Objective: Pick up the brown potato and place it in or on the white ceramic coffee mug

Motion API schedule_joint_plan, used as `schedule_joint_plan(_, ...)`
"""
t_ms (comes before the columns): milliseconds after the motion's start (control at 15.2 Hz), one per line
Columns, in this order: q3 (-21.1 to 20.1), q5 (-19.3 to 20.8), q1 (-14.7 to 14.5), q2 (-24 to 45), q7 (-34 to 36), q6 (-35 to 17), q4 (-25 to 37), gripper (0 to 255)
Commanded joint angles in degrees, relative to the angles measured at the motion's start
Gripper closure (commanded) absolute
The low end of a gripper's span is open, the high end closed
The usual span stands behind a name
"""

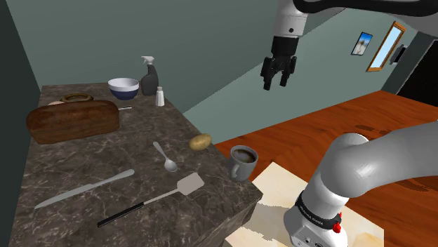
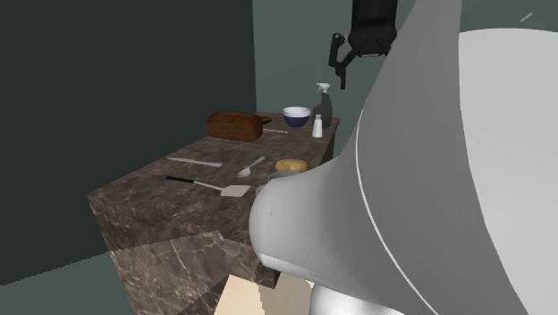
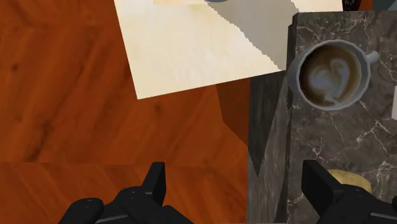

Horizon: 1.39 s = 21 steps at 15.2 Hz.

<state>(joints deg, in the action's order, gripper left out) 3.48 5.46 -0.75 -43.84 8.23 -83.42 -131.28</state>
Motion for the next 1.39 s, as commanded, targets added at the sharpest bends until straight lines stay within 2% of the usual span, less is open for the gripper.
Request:
schedule_joint_plan(0, 0.0, 0.0, 0.0, 0.0, 0.0, 0.0, 0.0, 0)
schedule_joint_plan(330, -6.1, -5.9, 2.7, 0.1, 17.1, -7.6, -7.1, 0)
schedule_joint_plan(660, -12.5, -11.5, 5.1, 3.5, 33.6, -16.7, -11.7, 0)
schedule_joint_plan(1056, -20.2, -16.5, 8.3, 11.9, 52.8, -29.0, -13.6, 0)
schedule_joint_plan(1320, -25.2, -17.7, 11.2, 19.7, 65.7, -37.5, -12.7, 0)
